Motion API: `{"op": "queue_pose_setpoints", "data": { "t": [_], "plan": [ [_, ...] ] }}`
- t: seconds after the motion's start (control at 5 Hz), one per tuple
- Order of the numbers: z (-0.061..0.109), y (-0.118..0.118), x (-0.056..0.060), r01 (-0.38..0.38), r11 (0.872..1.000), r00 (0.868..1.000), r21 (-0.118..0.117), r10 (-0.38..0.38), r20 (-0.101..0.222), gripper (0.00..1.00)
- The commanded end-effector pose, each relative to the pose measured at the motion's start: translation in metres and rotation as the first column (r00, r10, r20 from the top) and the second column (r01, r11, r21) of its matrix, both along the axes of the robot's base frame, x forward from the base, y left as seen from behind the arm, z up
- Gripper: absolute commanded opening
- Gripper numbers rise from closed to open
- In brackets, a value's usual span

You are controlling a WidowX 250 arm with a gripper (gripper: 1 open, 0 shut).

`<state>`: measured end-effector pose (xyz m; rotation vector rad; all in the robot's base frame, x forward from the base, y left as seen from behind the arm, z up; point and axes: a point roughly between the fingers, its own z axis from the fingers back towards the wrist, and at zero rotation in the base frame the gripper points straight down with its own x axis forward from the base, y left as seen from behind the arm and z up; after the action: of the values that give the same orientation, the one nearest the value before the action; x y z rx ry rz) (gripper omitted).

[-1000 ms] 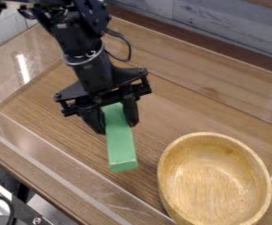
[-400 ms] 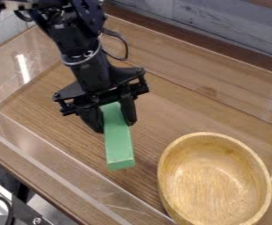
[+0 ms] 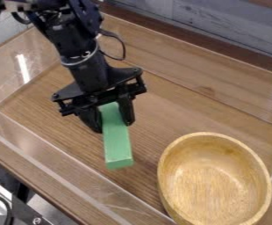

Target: Remove the green block from inside the brown bowl and put it on the table

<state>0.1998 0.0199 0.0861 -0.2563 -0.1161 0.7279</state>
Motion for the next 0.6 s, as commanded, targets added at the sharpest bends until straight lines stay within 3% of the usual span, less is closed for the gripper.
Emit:
{"op": "queue_pose_setpoints", "data": {
  "t": [0.0,0.4],
  "plan": [
    [0.0053,0.0049,0.0062,-0.003,1.0,0.999,0.005,0.003,0.032,0.0],
    [0.0021,0.0072,0.0072,0.002,1.0,0.999,-0.002,-0.002,0.033,0.0]
  ]
}}
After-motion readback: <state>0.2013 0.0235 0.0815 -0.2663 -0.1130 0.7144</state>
